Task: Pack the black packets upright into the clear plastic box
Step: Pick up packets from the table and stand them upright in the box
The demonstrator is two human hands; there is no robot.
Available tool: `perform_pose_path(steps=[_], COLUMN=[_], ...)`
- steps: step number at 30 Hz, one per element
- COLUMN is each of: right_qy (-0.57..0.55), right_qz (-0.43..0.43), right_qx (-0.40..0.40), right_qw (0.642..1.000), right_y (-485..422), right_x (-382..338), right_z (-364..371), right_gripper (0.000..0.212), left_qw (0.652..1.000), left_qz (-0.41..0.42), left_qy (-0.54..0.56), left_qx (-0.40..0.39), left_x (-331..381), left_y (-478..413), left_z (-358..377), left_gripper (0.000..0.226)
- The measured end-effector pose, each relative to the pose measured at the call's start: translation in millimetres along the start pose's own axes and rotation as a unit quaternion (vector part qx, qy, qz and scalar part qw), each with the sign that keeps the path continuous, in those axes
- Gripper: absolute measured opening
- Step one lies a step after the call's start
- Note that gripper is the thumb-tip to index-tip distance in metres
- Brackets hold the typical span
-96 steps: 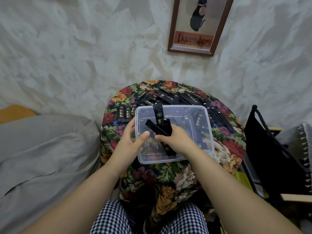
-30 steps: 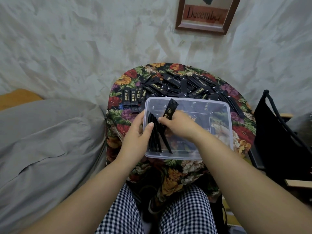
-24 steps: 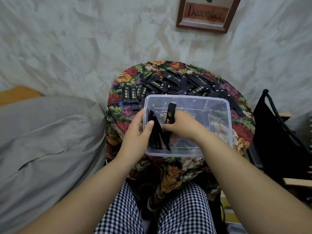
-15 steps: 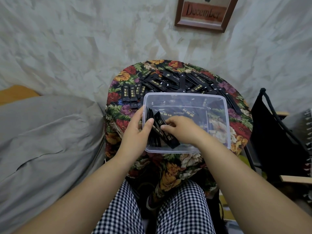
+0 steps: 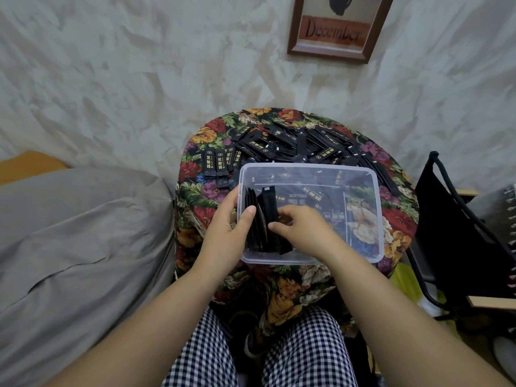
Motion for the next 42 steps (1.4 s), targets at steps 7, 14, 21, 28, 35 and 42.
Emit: perform_pose_path(steps=[7,14,21,28,35,42], right_qy=[-0.007,-0.076,-0.041,-0.142,-0.074,-0.047], right_qz=[0.014,0.031,0.013,0.052,0.037,0.015], right_qx=[0.072,0.006,0.055,0.017,0.02,0.037], right_qw=[0.997,0.997,0.998,0.988,0.996,0.998], right_y=[-7.3,-3.4,-6.0,0.3,4.1,5.4], right_x=[-0.6,-1.7,-5.7,0.7,2.2,-0.3], right_z=[-4.2,7.9,3.7,15.8,13.0,3.0], right_gripper=[0.023,0.04,0.044,0.041,0.039,0.039], left_qw=[1.0,1.0,0.999,0.998,0.996,0.996], left_qz=[0.01,0.013,0.032,0.029,0.012,-0.002], left_qy=[0.007,0.007,0.03,0.032,0.054,0.022], left_qx=[-0.006,-0.01,0.031,0.036,0.075,0.092], left_x=[1.0,-4.7,-5.0,-4.1,-10.4,-10.6], left_y=[0.2,2.6,9.5,12.6,15.6,16.3], left_z=[0.5,0.8,-0.2,2.7,2.5,10.3], left_gripper=[0.045,0.056,0.045,0.048,0.042,0.04])
Point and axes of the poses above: each hand's wrist, its own y-axis away from the middle knuckle, its own z-axis out of the palm, x = y × z, the point moved 7 cm from there along -y, towards the middle knuckle, and after that the axes turned 4 degrees about x, right-handed, at the moved point
